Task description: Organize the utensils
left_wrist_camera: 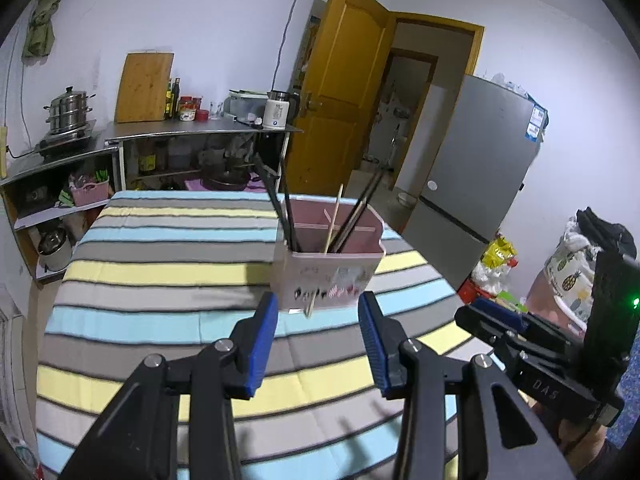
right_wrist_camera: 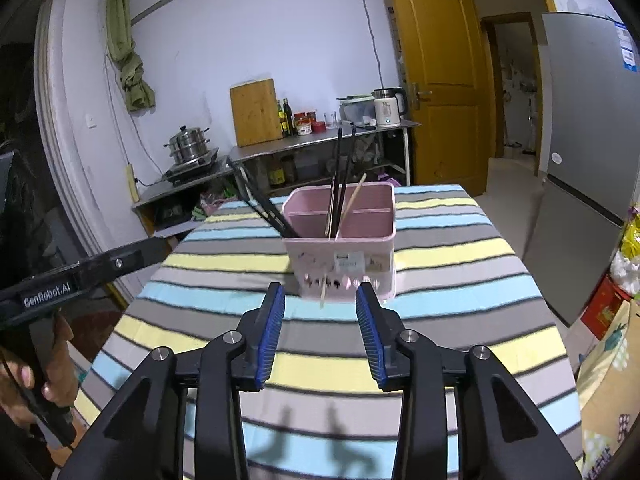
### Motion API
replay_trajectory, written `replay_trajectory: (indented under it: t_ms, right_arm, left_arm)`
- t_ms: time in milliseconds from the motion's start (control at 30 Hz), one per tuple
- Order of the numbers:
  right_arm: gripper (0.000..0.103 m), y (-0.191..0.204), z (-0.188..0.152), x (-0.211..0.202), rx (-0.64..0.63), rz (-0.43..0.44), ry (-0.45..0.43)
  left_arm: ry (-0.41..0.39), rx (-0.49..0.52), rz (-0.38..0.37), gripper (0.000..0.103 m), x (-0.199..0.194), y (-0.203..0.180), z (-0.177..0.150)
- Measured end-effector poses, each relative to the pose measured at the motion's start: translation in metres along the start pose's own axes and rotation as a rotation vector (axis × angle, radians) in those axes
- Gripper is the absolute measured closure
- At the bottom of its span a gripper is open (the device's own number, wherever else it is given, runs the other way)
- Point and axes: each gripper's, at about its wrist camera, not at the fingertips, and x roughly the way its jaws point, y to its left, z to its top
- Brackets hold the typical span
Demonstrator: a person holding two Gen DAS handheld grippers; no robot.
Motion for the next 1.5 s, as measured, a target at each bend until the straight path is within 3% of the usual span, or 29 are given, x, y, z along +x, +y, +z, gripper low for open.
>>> replay_trajectory:
  t_ms: [467,933,1500]
  right_arm:
    - [0.064,0.007,-0.051,-0.015,-0.027,-0.031,-0.052]
    - [0.064,0.009,-0.096,-0.01,-0.034,-0.06,-0.064]
    - [0.064,0.012,-0.1,-0.017,-0.034,-0.063,-0.078]
  left_arm:
    - [-0.03,0.02,0.084,0.059,-0.006,-0.009,-0.067]
    - [-0.031,0.039,0.092,0.059,-0.002,-0.015,-0.112]
    - [-0.045,0.065,0.125,0.059,-0.004,-0.023,-0.121]
